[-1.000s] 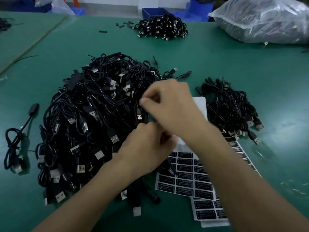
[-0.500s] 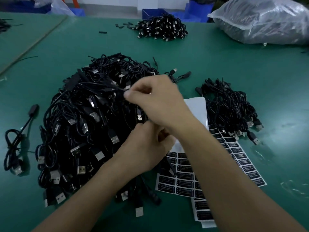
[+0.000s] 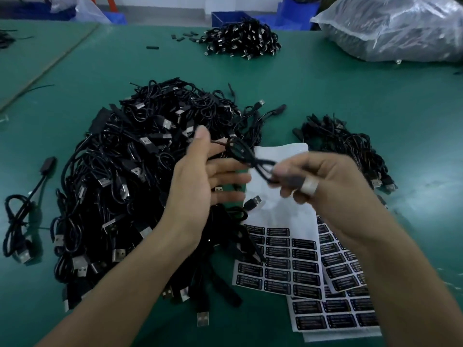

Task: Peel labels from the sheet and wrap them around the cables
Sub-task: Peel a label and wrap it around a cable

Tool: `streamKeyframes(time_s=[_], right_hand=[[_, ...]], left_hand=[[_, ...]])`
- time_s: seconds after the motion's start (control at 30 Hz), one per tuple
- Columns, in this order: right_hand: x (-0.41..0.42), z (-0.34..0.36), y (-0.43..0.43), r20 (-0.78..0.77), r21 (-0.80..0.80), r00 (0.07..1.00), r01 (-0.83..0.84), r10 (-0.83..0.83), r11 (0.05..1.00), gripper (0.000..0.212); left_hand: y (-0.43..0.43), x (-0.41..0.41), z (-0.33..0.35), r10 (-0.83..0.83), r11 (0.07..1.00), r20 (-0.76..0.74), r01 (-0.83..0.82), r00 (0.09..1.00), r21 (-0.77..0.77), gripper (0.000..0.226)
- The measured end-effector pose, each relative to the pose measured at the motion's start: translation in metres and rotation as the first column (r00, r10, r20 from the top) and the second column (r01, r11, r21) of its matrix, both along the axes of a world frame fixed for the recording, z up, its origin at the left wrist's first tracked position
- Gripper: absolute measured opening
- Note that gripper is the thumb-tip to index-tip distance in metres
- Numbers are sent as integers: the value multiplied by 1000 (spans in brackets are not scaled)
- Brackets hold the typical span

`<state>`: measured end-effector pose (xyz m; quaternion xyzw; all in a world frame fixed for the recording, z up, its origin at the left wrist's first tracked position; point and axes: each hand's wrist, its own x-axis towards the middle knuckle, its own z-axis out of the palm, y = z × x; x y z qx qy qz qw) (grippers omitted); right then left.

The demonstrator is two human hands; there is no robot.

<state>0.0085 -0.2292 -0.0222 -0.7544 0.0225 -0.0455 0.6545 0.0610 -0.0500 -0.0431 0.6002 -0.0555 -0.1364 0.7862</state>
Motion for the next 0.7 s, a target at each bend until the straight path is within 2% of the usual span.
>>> streamKeyframes(time_s=[0.1,0.27,0.33,0.4,0.47,0.5,0.6,0.7], right_hand=[[-10,-10,-4,-71,3,963,-261,260,965,12],[-15,-15,-4,-209,1,877,-442,432,897,18],[-15,-14,-7,-233,-22,915,-342,328,939,23],[-14,-15,-13,-214,-47,975,-64,53,997,21],[-13,-19,-22,-138,-163,960,219,-242,962,9],[-13,-23,-27,-90,-285,934,307,-345,908,13],[-18,-26,-31,1,-551,894,375,-449,745,12],[-19,-26,-29,-97,-594,892,303,-441,745,13]], left_hand=[[2,2,2,73,991,-47,-77,996,-106,52],[4,0,4,119,987,-22,-121,993,-107,43],[5,0,6,100,987,-29,-103,995,-124,46],[6,-1,9,47,985,-75,-59,996,-165,52],[7,-1,11,-2,985,-92,-13,996,-170,54],[7,-1,10,-14,989,-69,4,997,-149,52],[7,0,8,-19,999,41,21,999,-49,38],[6,0,5,6,999,123,-12,992,48,26]])
